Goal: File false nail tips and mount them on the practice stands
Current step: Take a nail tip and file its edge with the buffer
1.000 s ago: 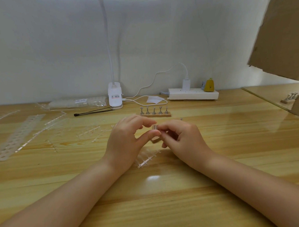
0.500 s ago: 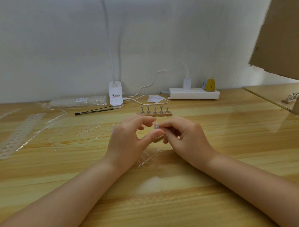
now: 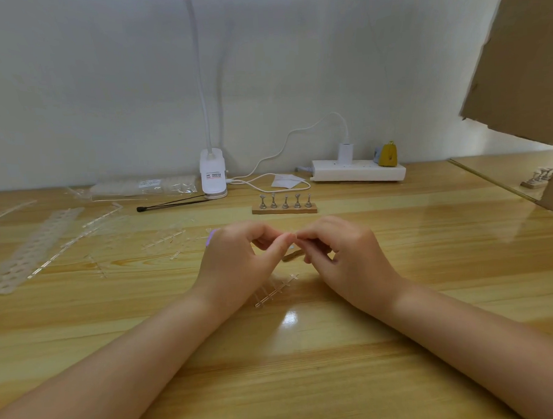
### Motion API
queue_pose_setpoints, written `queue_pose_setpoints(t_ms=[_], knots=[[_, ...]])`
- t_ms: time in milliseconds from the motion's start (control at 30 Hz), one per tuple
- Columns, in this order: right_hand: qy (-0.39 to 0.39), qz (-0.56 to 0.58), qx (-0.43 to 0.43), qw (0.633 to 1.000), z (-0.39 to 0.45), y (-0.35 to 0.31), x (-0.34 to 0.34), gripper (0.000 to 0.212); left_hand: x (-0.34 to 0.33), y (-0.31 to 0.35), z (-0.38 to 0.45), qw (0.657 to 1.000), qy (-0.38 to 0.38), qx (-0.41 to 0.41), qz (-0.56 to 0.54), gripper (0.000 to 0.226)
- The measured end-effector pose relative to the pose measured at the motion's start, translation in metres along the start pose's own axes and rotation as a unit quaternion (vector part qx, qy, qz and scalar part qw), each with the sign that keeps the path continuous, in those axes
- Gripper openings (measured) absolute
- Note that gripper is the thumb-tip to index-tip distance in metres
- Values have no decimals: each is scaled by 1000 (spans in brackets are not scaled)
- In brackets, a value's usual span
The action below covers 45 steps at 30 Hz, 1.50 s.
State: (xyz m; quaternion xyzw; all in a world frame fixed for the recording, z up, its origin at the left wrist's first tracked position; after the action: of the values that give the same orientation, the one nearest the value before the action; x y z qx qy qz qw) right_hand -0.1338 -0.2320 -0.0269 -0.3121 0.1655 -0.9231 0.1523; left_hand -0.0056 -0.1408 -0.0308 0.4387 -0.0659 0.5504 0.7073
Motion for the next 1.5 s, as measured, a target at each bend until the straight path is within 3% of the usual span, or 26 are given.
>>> queue_pose_setpoints(t_ms=[400, 667, 767, 933, 1100, 1267, 1500], knots=[[-31, -5, -1, 1000, 0, 5, -1, 8, -2, 0, -3, 1000, -7, 9, -3, 13], [15, 88, -108, 990, 2, 14, -6, 7, -1, -1, 0, 999, -4, -23, 49, 28], [-1, 111, -128, 986, 1, 15, -7, 9, -3, 0, 0, 997, -11, -52, 61, 22], [15, 138, -178, 974, -1, 16, -7, 21, 0, -3, 5, 997, 22, -19, 73, 27], [60, 131, -219, 965, 1, 21, -3, 12, -4, -15, 10, 993, 3, 28, 115, 28], [47, 121, -214, 968, 0, 21, -5, 8, -11, -19, 16, 987, -7, 49, 150, 18], [3, 106, -195, 975, 1, 19, -8, 11, -17, -22, 17, 979, -41, 54, 191, 30]])
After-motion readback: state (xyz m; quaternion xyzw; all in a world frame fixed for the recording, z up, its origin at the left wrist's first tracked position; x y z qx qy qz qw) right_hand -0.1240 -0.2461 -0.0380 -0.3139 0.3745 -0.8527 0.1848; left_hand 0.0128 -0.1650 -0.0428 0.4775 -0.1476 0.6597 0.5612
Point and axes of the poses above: each hand's wrist, its own z-axis towards the middle knuckle, its own x-axis out of the back of the hand, y = z × x, the point moved 4 cm from there along z, towards the middle knuckle, and after that the axes turned 10 degrees about z, right-handed, at the moved point
